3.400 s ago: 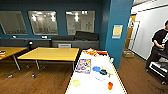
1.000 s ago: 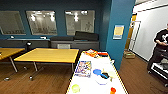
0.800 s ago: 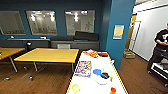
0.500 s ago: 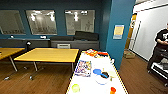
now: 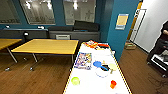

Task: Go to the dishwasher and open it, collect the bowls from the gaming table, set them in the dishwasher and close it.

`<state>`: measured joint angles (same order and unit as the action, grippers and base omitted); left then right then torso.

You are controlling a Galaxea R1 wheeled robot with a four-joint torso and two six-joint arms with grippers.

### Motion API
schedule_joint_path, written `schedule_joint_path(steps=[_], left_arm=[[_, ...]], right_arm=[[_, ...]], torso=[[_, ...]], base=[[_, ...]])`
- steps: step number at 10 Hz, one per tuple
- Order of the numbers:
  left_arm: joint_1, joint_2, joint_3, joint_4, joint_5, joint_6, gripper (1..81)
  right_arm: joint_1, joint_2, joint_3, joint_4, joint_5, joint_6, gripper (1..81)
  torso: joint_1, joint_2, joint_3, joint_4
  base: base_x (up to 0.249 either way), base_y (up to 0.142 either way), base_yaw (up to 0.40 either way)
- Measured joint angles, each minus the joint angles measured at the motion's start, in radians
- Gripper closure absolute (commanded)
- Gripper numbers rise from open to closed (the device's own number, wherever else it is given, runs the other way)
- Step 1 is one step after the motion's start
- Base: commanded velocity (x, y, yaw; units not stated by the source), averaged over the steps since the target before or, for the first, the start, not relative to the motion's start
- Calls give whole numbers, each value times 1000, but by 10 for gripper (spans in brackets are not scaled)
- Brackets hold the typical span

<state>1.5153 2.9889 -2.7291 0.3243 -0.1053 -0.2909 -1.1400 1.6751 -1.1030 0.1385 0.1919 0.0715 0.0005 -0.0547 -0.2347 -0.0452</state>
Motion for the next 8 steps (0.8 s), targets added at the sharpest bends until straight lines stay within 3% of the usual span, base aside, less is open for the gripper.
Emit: schedule_joint_path(steps=[6,8], left_arm=[[-25,0,0,0,-8,-1,10],[-30,0,0,0,-14,-1,10]], right_arm=[[326,-36,23,86,-205,0,10],[440,-42,22,104,-281,0,10]], torso=[[1,1,-183,0],[1,2,-199,0]], base=[[0,0,0],[0,0,0]])
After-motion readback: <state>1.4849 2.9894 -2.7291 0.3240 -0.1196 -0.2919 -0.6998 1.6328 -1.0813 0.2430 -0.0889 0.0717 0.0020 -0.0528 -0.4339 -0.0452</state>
